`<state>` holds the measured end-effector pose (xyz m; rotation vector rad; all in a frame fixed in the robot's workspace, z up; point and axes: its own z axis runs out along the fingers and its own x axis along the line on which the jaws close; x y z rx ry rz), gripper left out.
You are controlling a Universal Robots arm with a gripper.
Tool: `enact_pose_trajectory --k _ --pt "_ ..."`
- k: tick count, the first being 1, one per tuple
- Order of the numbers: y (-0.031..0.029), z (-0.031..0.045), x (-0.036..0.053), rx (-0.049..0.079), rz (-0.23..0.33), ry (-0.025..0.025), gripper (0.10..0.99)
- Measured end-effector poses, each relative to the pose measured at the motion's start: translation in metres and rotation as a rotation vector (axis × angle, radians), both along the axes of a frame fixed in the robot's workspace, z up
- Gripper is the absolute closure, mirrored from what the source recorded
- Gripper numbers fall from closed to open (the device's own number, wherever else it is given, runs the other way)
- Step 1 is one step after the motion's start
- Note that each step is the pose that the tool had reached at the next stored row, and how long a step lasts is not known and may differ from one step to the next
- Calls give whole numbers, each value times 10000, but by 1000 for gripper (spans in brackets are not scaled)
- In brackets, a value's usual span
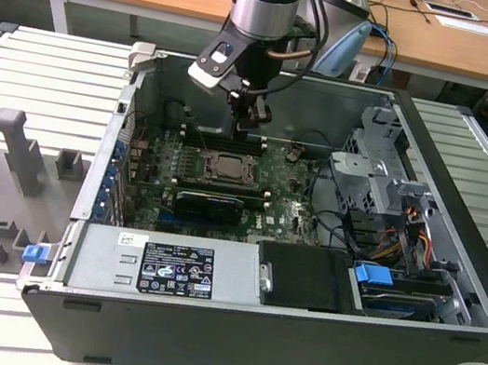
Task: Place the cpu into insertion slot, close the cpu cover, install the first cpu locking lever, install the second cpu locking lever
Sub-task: 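Install the first cpu locking lever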
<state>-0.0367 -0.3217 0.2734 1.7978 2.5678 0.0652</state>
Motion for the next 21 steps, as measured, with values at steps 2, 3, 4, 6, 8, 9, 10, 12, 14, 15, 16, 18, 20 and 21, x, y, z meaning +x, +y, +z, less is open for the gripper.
enact_pose_trajectory --k 2,3,4,6,8,9,10,12,14,15,16,18,20,21 --pt "0 0 0 0 176 1 980" --pt "0 0 0 0 285 0 980" --pt "0 0 0 0 374 0 980" --pt "0 0 0 0 700 0 980" --pt "0 0 0 0 1017 0 980" --pt "0 0 0 0 1255 0 980" --pt "0 0 0 0 1402 0 980" --pt "0 0 0 0 1794 0 980" --pt "0 0 0 1 2170 0 980" --pt "0 0 0 1 2301 0 980" --pt "0 0 0 0 2406 0 980" --pt "0 0 0 0 2672 0 980" --pt "0 0 0 0 2936 0 980" --pt "0 0 0 0 3034 0 980"
